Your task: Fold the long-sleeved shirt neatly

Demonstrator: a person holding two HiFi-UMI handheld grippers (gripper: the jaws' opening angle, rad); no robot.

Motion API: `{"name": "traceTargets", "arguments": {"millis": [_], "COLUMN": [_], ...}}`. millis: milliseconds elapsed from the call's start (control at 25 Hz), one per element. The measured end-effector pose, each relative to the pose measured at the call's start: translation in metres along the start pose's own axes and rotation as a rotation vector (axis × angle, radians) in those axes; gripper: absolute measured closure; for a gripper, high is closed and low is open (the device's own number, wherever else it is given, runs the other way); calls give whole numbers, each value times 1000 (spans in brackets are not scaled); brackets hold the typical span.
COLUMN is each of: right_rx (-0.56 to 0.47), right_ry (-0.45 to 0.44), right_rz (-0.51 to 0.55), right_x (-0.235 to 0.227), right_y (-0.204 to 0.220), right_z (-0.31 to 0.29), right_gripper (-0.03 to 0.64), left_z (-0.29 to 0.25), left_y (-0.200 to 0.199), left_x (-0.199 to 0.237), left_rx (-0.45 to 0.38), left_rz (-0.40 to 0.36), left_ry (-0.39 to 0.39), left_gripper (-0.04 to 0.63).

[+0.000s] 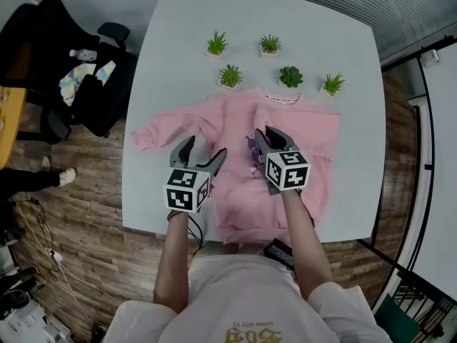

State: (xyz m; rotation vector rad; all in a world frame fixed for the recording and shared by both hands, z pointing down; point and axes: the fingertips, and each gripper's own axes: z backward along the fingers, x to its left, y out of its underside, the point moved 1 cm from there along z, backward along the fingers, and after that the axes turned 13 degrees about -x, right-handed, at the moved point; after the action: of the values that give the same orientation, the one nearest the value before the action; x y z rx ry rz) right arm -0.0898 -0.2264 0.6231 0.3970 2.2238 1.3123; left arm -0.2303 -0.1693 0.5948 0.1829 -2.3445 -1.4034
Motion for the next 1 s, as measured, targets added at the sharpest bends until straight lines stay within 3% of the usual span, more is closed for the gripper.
{"name": "traceTargets", "arguments": {"millis": [240, 560, 1000], "right_rx": [-4, -9, -32], "right_ry": [-58, -37, -117], "right_rz": [-20, 18, -3], "right_x": [18, 10, 53], "right_y": [0, -6, -19], "right_z": [-2, 5, 3], "right_gripper": [402, 403, 417], "left_z": [3, -3, 16], "left_y": [-2, 2, 4], "left_x": [3, 6, 48], "left_rx": [-13, 0, 4], "left_rz": [49, 34, 41], "left_ry": [12, 2, -103], "left_gripper": [215, 215, 216]}}
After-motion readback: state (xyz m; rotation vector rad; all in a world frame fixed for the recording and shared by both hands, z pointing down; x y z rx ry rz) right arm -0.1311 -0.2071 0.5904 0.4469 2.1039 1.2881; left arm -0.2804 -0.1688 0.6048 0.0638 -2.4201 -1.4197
